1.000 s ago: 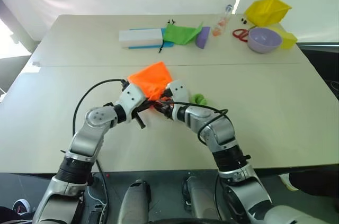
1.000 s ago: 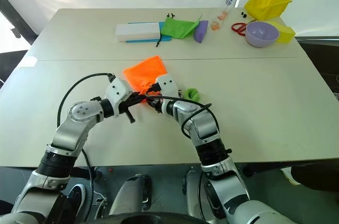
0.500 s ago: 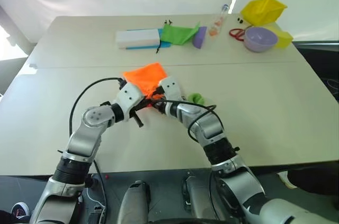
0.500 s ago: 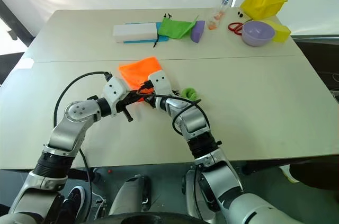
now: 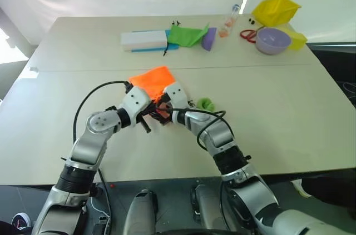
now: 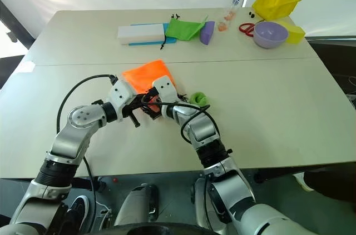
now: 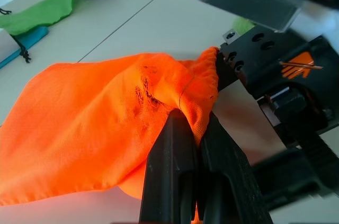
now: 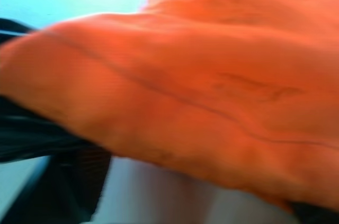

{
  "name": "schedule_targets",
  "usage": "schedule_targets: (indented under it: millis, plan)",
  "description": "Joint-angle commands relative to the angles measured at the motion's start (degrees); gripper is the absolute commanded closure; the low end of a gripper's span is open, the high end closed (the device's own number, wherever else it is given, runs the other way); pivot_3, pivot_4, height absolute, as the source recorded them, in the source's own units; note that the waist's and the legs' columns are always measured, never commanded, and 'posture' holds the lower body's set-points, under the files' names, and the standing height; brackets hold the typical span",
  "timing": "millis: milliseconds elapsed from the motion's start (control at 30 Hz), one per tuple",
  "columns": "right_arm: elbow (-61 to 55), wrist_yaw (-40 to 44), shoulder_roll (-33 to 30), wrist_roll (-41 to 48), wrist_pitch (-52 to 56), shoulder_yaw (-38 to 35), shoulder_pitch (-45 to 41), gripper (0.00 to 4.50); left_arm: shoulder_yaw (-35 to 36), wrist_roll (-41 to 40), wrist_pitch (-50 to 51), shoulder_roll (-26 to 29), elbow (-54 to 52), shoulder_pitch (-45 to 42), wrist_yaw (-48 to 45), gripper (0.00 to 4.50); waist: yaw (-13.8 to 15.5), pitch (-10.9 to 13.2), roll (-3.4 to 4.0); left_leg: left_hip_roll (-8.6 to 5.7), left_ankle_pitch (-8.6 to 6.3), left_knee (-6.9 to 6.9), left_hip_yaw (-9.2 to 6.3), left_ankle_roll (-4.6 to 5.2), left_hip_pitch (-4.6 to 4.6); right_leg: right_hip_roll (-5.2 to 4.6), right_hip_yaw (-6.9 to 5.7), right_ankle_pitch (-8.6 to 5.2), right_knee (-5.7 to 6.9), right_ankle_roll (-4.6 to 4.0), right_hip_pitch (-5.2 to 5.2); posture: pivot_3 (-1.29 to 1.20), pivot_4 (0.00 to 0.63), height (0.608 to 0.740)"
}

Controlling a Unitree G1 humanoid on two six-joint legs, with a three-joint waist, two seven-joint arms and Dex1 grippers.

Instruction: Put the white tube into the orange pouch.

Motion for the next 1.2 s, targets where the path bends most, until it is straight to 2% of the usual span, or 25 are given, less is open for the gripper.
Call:
schedule_targets:
  millis: [33, 267, 533, 600, 767, 933, 1100, 1200]
  plan:
    - [-8.66, 4.45, -1.64, 3.23, 3.5, 0.82, 1.38, 0.05, -0.81, 0.45, -0.55, 0.56, -0.61, 0.74, -0.14, 4.5, 0.02, 0.0, 0.01, 0.0, 0.0, 0.0, 0.0, 0.0, -0.02, 0.0, 0.0, 0.0, -0.01, 0.0, -0.02, 0.0, 0.15, 0.74]
    - [-22.32, 10.3, -11.66, 5.56, 9.63, 1.67, 6.51, 0.05, -0.51, 0.68, -2.39, 2.81, -0.28, 1.91, -1.5, 4.5, 0.11, 0.01, 0.01, -0.01, 0.0, -0.07, 0.01, 0.0, -0.08, -0.02, -0.01, -0.04, -0.02, 0.04, -0.11, 0.0, 0.15, 0.74]
    - [-33.61, 16.05, -22.6, 8.85, 7.64, -1.78, 11.03, 0.05, 0.32, 0.73, -5.34, 6.01, 1.81, 2.42, -3.83, 4.5, 0.17, 0.01, 0.01, -0.01, 0.0, -0.07, 0.02, 0.0, -0.09, -0.02, -0.01, -0.05, -0.03, 0.01, -0.16, 0.0, 0.15, 0.74]
    - [-32.62, 15.11, -24.57, 8.58, 7.37, -4.69, 10.46, 0.05, 0.26, 0.61, -5.82, 6.18, 2.4, 2.28, -4.11, 4.5, 0.19, 0.01, 0.01, -0.01, 0.0, -0.07, 0.04, 0.0, -0.1, -0.04, 0.0, -0.06, -0.07, 0.01, -0.15, 0.0, 0.15, 0.74]
    - [-23.07, 12.61, -31.26, 1.6, -3.66, -7.52, 9.06, 0.05, 0.0, -0.65, -5.82, 4.71, 3.92, 1.22, -4.38, 4.5, 0.32, 0.02, -0.01, -0.05, 0.0, -0.05, 0.1, -0.01, -0.11, -0.12, 0.0, -0.05, -0.14, 0.01, -0.13, 0.0, 0.15, 0.74]
    - [-16.9, 11.75, -30.19, 1.34, -5.89, -8.37, 8.26, 0.05, -0.37, -0.54, -6.37, 4.27, 5.14, 0.01, -4.77, 4.5, 0.12, 0.02, -0.01, -0.02, -0.01, -0.13, 0.09, 0.0, -0.11, -0.02, 0.01, -0.05, -0.14, 0.02, -0.17, 0.0, 0.15, 0.74]
    - [-16.67, 13.15, -26.99, 5.99, -1.1, -9.41, 9.0, 0.05, -0.41, -0.29, -6.87, 4.3, 5.65, -0.25, -5.24, 4.5, 0.14, 0.03, -0.01, -0.01, 0.0, -0.14, 0.09, 0.0, -0.12, 0.0, 0.03, -0.04, -0.09, 0.03, -0.19, 0.0, 0.15, 0.74]
    - [-14.85, 11.11, -26.39, 3.62, -2.3, -8.5, 8.6, 0.05, -0.53, -0.24, -6.85, 4.19, 5.61, -0.22, -5.28, 4.5, 0.22, 0.03, -0.01, -0.02, 0.0, -0.1, 0.09, 0.0, -0.12, -0.03, 0.03, -0.04, -0.09, 0.03, -0.17, 0.0, 0.15, 0.74]
